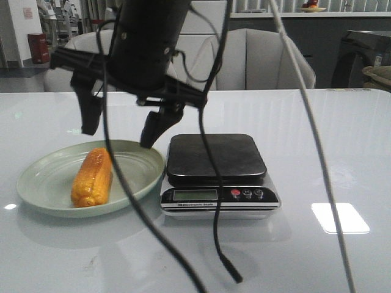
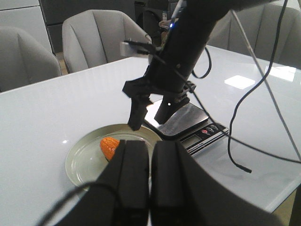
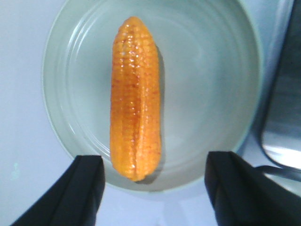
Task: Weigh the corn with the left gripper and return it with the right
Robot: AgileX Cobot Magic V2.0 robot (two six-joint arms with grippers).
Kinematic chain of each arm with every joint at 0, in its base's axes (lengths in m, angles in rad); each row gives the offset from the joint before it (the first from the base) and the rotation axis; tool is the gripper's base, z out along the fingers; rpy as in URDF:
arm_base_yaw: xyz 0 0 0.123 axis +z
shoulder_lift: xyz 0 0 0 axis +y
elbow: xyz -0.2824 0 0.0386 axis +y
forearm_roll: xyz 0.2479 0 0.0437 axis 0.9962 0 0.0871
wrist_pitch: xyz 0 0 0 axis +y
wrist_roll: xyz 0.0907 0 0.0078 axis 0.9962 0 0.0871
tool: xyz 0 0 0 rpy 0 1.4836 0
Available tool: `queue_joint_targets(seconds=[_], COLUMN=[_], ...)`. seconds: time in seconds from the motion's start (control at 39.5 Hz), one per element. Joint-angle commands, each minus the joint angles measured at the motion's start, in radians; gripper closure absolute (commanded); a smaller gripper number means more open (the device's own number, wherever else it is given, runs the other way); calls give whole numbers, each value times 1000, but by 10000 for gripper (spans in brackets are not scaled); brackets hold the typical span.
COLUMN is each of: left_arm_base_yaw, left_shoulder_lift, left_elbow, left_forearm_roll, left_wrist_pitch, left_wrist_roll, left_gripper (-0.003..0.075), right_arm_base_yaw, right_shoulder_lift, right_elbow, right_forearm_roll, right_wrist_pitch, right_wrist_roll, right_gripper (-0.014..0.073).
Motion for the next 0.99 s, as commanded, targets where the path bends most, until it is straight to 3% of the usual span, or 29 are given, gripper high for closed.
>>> queue_joint_targets(seconds=[0.0, 0.25, 0.43, 0.66, 0.96], left_arm_base_yaw=[-7, -7, -7, -7, -7], left_shoulder_lift=[8, 8, 8, 8, 8], left_elbow=[-25, -25, -25, -25, -25], left_forearm_roll=[1, 1, 1, 1, 1], left_wrist_pitch=[-79, -79, -79, -79, -79], left_wrist_roll=[-3, -3, -3, -3, -3], left_gripper=[596, 596, 596, 596, 596], right_arm_base_yaw=[-47, -201, -307, -376, -378], right_shoulder_lift=[-126, -250, -350, -537, -848], right_elbow=[-37, -17, 87, 306, 582], right_forearm_roll=[-2, 1, 3, 6, 6], right_wrist_pitch=[76, 264, 293, 196, -49], right_wrist_roll=[-118, -376, -494, -585, -605], right_gripper=[41, 41, 41, 43, 43])
